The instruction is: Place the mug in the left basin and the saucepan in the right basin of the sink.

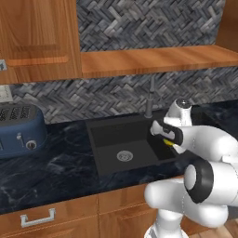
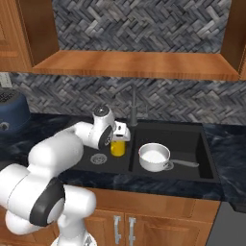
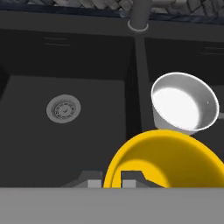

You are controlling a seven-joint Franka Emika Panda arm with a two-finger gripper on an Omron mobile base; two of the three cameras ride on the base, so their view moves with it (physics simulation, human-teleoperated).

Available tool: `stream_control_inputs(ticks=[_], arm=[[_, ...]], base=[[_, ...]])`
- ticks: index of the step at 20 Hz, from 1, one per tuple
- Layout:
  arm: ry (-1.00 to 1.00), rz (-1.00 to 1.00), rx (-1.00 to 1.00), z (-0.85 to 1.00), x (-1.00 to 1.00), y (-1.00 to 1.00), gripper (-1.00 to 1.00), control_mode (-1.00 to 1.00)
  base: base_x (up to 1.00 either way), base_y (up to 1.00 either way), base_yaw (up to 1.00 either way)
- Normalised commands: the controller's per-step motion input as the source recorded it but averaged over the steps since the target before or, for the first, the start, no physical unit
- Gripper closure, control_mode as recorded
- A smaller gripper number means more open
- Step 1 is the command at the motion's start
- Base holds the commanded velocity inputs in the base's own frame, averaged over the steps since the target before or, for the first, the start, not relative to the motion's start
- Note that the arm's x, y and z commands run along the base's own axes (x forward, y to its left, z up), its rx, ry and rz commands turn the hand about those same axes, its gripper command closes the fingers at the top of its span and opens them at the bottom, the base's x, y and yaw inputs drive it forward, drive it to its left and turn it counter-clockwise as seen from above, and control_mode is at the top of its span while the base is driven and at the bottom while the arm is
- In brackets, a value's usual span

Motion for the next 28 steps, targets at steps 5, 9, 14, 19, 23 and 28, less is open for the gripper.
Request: stream_control_inputs(ticks=[5, 9, 14, 19, 23, 28], arm=[[0.01, 0.06, 0.02, -0.31, 0.49, 0.62, 1.0, -1.0], [0.0, 0.03, 0.0, -0.26, 0.5, 0.65, 1.0, -1.0], [-0.01, 0.02, 0.0, -0.43, 0.39, 0.67, 1.0, -1.0], [-0.08, 0.01, 0.0, -0.42, 0.41, 0.16, 1.0, -1.0], [-0.13, 0.0, 0.0, -0.43, 0.29, 0.03, 1.0, -1.0], [-0.06, 0.0, 0.0, -0.38, 0.25, 0.0, 1.0, -1.0]], base=[[0.0, 0.0, 0.0], [0.0, 0.0, 0.0], [0.0, 0.0, 0.0], [0.0, 0.0, 0.0], [0.0, 0.0, 0.0], [0.0, 0.0, 0.0]])
